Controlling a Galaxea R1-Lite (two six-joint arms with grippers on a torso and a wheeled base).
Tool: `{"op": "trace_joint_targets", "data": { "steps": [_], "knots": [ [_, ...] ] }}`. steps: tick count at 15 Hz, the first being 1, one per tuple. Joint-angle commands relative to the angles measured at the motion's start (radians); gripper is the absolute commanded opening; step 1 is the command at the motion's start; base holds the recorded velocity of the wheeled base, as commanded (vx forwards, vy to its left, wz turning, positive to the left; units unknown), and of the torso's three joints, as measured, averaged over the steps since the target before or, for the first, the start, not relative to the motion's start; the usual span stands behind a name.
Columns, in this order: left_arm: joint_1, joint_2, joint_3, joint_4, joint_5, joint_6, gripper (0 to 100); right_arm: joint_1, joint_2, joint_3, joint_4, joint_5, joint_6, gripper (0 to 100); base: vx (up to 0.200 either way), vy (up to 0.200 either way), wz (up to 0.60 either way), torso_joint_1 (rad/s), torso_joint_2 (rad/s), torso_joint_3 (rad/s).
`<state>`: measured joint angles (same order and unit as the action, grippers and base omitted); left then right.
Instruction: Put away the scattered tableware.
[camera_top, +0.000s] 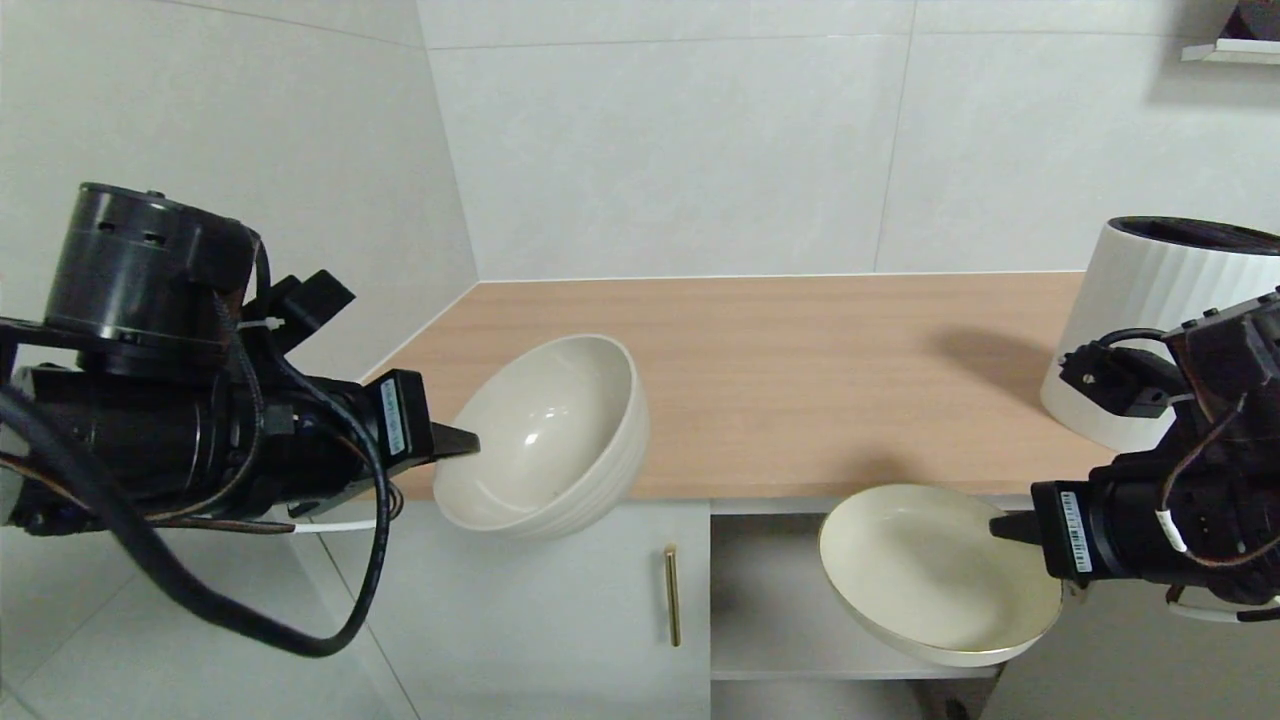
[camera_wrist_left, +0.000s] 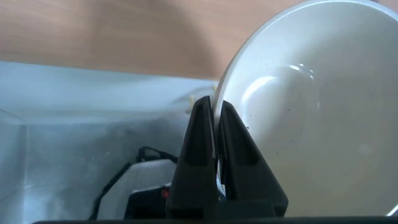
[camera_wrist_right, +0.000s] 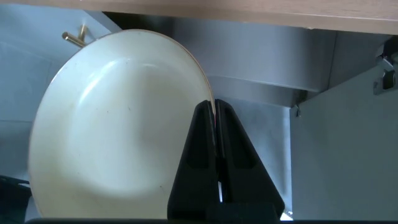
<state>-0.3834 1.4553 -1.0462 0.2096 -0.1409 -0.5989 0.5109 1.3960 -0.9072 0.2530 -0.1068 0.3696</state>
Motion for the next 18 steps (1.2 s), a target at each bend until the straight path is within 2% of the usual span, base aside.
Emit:
{"op": "trace_joint_targets", "data": {
  "steps": [1, 2, 5, 18],
  "knots": [
    [-0.014, -0.018, 0.020, 0.001, -0.054, 0.008, 0, 0.000, -0.006, 0.001, 0.000, -0.002, 0.000, 0, 0.000, 0.000, 0.00, 0.000, 0.00, 0.000],
    [-0.015, -0.016, 0.021, 0.001, -0.069, 0.008, 0, 0.000, -0.011, -0.001, 0.000, -0.004, 0.000, 0, 0.000, 0.000, 0.00, 0.000, 0.00, 0.000],
    [-0.017, -0.012, 0.021, 0.002, -0.075, 0.008, 0, 0.000, -0.026, 0.002, 0.000, -0.004, -0.001, 0, -0.200, 0.000, 0.00, 0.006, 0.00, 0.009],
    [-0.023, 0.005, 0.026, 0.002, -0.075, 0.010, 0, 0.000, -0.008, 0.019, -0.026, -0.005, -0.003, 0, 0.000, 0.000, 0.00, 0.000, 0.00, 0.000]
  ]
}}
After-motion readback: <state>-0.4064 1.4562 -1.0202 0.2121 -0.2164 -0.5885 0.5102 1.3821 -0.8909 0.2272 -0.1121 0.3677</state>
